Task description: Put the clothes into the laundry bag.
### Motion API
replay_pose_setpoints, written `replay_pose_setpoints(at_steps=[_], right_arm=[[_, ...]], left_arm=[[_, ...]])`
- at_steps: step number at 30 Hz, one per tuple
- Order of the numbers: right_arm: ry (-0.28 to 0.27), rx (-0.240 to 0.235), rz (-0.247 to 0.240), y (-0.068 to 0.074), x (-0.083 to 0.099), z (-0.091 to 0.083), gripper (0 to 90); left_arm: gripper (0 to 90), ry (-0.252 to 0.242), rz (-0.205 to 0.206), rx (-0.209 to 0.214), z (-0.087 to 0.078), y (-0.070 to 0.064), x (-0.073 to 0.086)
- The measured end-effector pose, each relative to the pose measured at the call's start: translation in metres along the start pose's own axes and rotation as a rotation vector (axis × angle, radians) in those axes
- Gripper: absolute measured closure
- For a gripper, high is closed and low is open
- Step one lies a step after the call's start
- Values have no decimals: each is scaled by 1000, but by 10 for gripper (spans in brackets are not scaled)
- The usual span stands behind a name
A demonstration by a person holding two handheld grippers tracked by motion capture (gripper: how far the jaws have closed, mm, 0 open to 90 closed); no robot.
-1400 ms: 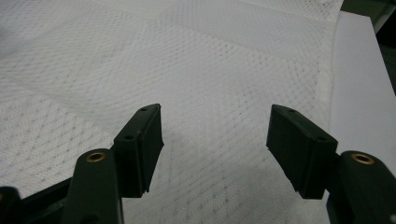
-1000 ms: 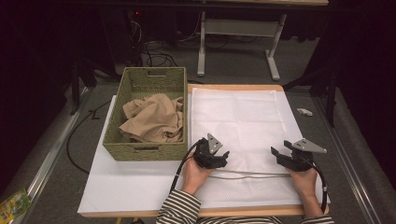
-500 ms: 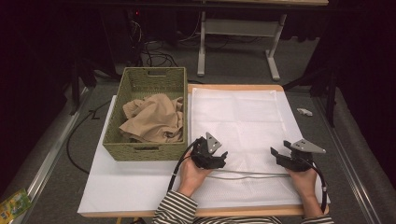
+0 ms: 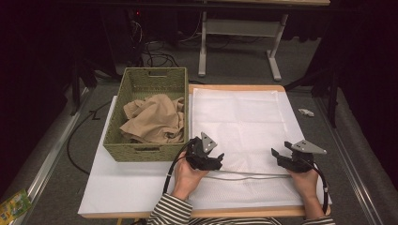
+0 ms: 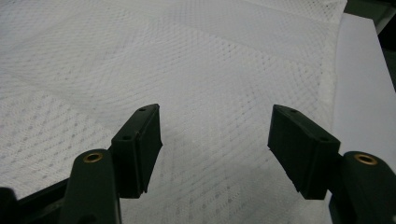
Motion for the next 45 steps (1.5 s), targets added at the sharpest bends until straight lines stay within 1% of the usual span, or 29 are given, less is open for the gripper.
replay_pose_setpoints(at_steps=[1, 2, 4, 7, 8, 9, 13, 14, 15, 16, 17, 18, 19, 22, 24, 27, 29, 30, 32, 34, 36, 38, 40, 41, 42, 43, 44, 45], right_arm=[[-2, -2, -4, 0, 0, 0, 344], [-2, -2, -4, 0, 0, 0, 344], [-1, -2, -5, -1, 0, 0, 344], [1, 0, 1, 0, 0, 0, 344], [3, -5, -2, 0, 0, 0, 343], [0, -11, 7, -1, 0, 0, 343], [3, -7, -2, 0, 0, 0, 344], [5, -6, -3, 0, 0, 0, 344], [5, -6, -3, 0, 0, 0, 344], [6, -6, 5, 0, 0, 0, 344], [3, -9, 8, -1, 0, 0, 344], [3, -10, 8, -1, 0, 0, 344], [2, -11, 8, -1, 0, 0, 344], [7, -6, 9, 0, 0, 0, 344], [6, -6, 8, -1, 0, 0, 344], [9, -7, 10, 0, 0, 1, 344], [9, -6, -5, -1, 0, 1, 344], [9, -6, -5, -1, 0, 1, 343], [9, -6, -5, -1, 0, 1, 343], [12, -5, -2, -1, 0, 1, 343], [14, -4, -6, -1, 0, 1, 343], [20, 0, -5, 0, 0, 2, 342], [20, 0, -11, 0, 0, 2, 342], [23, 1, -3, 0, 0, 2, 342], [23, 1, -7, 0, 0, 2, 342], [21, -1, -8, -1, 0, 2, 342], [21, -1, -7, 0, 0, 2, 342], [21, -1, -6, 0, 0, 2, 342]], left_arm=[[204, 0, 0, 0, 0, 0, 0], [204, -4, -7, 10, -2, 1, -1], [217, 9, -14, 42, -4, 3, -3], [216, 12, -12, 49, -6, 2, -3], [216, 10, -4, 41, -9, 0, -4], [215, 4, 5, 38, -12, -1, -5], [216, -15, 5, 44, -18, 0, -9], [213, -26, 3, 46, -20, 0, -11], [214, -26, 3, 46, -20, 0, -11], [214, -39, 1, 53, -23, 0, -13], [214, -62, 3, 47, -28, 0, -16], [216, -71, 0, 51, -30, 1, -18], [216, -72, 6, 51, -32, 2, -19], [211, -63, 20, 25, -36, 6, -22], [209, -63, 15, 25, -38, 8, -23], [216, -34, 43, 27, -36, 8, -26], [215, -22, 45, 20, -35, 10, -29], [214, -24, 46, 15, -35, 11, -30], [214, -16, 63, -9, -36, 13, -32], [210, -12, 68, -28, -38, 17, -34], [208, -19, 47, -49, -42, 23, -36], [187, -16, 29, -66, -46, 30, -37], [172, -15, 7, -72, -49, 37, -37], [173, -13, 0, -76, -51, 40, -37], [171, -14, -5, -86, -52, 43, -37], [170, -14, -5, -86, -52, 43, -37], [165, -17, -13, -99, -55, 48, -37], [160, -17, -13, -99, -55, 48, -37]])
Point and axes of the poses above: each handheld gripper's, and its own axes: z roughly forward along the jaws, x roughly out of its underside, y roughly to its left, the point moved 5 cm from there along z, roughly forward along the jaws, and after that the axes turned 11 degrees about z, right-handed, at the moved point
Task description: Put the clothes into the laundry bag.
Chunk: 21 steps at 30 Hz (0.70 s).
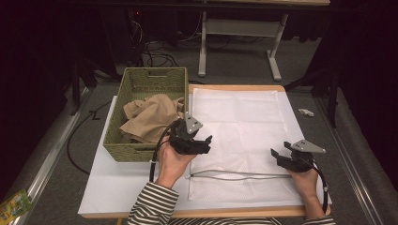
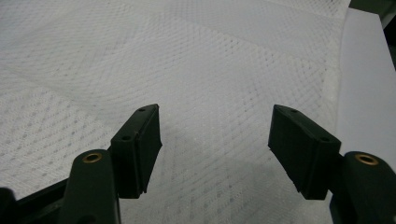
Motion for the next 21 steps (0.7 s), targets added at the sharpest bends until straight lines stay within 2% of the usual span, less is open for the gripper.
replay_pose_setpoints(at_steps=[1, 9, 13, 20, 21], right_arm=[[3, 2, 0, 0, 0, 0, 342], [0, 3, -6, 1, 0, 0, 341], [0, 2, -6, 0, 0, 0, 341], [0, 3, -6, 1, 0, 0, 337], [1, 4, -4, 1, 0, 0, 336]], left_arm=[[154, 0, -5, -22, -3, 6, 0], [102, 14, -55, -82, -13, 35, 2], [101, 9, -78, -126, -18, 50, 4], [60, 56, -109, -176, -17, 73, 10], [58, 56, -109, -176, -17, 73, 10]])
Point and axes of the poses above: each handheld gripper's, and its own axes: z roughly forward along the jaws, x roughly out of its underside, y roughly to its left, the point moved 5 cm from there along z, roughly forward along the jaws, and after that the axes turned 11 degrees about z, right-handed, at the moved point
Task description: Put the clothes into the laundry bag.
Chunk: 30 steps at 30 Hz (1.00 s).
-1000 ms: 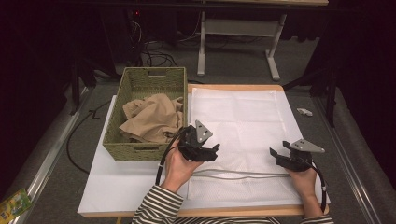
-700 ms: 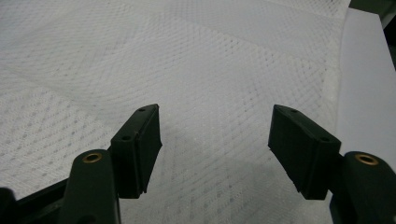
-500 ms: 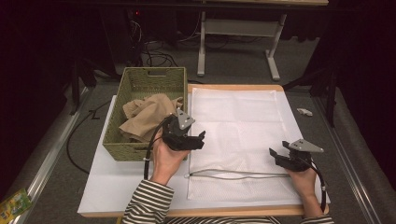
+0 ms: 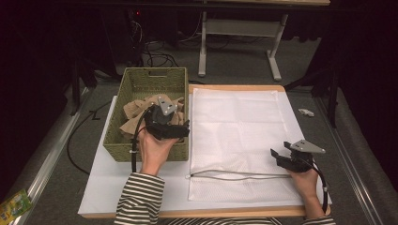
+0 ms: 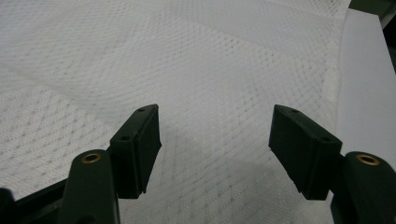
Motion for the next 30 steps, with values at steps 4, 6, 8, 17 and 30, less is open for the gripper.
replay_pose_setpoints(at_steps=[4, 6, 8, 17, 30], right_arm=[[1, 1, -1, 0, 0, 0, 332], [0, 0, 0, 0, 0, 0, 331], [0, 0, 0, 0, 0, 0, 331], [2, 0, -2, 0, 0, 0, 330], [10, 6, -10, 0, 0, 1, 330]], left_arm=[[44, 23, -42, -12, 7, 15, 4], [35, 35, -55, -13, 12, 19, 6], [27, 54, -70, -11, 18, 23, 7], [3, 151, -108, -2, 44, 44, 11], [44, 204, -161, 84, 78, 55, 23]])
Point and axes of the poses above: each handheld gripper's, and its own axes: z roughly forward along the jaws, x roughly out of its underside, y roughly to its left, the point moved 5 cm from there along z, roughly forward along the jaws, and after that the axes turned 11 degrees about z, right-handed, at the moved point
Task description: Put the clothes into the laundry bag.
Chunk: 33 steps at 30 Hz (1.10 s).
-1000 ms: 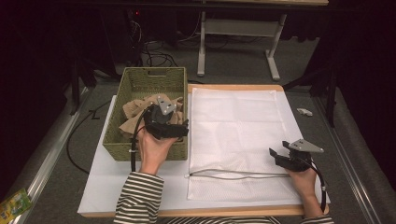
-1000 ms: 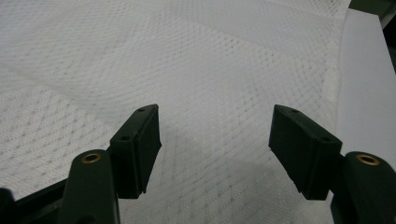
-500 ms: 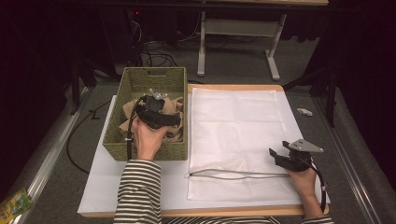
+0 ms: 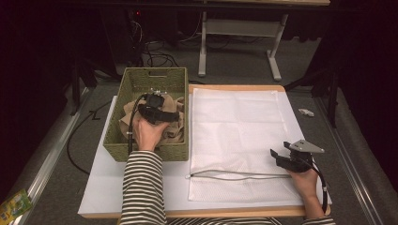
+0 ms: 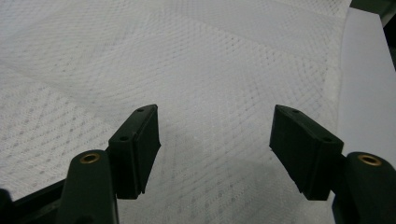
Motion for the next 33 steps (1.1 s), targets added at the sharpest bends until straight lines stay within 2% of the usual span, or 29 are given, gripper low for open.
replay_pose_setpoints(at_steps=[3, 7, 8, 13, 20, 21, 25, 26, 28, 33], right_arm=[[-1, 0, -2, 0, 0, 0, 330], [-1, -1, -2, 0, 0, 0, 331], [0, 0, -5, 0, 0, 0, 331], [4, 3, -5, 0, 0, 0, 329], [6, 5, -6, 1, 0, 1, 329], [7, 5, -3, 1, 0, 1, 329], [6, 6, -4, 1, 0, 1, 329], [5, 5, -12, 1, 0, 1, 328], [5, 5, -12, 1, 0, 1, 328], [7, 6, -9, 1, 0, 1, 327]], left_arm=[[54, 8, 3, -8, 4, 0, 0], [51, 23, 9, 4, 9, 0, -1], [47, 54, 24, 2, 14, -1, -2], [22, 94, 31, 3, 26, -5, -2], [0, 144, 38, -33, 38, 2, 5], [2, 150, 39, -27, 40, 2, 6], [5, 163, 63, -40, 43, 2, 8], [5, 161, 81, -62, 44, 0, 10], [12, 158, 94, -81, 45, -1, 11], [57, 170, 115, -107, 45, -2, 11]])
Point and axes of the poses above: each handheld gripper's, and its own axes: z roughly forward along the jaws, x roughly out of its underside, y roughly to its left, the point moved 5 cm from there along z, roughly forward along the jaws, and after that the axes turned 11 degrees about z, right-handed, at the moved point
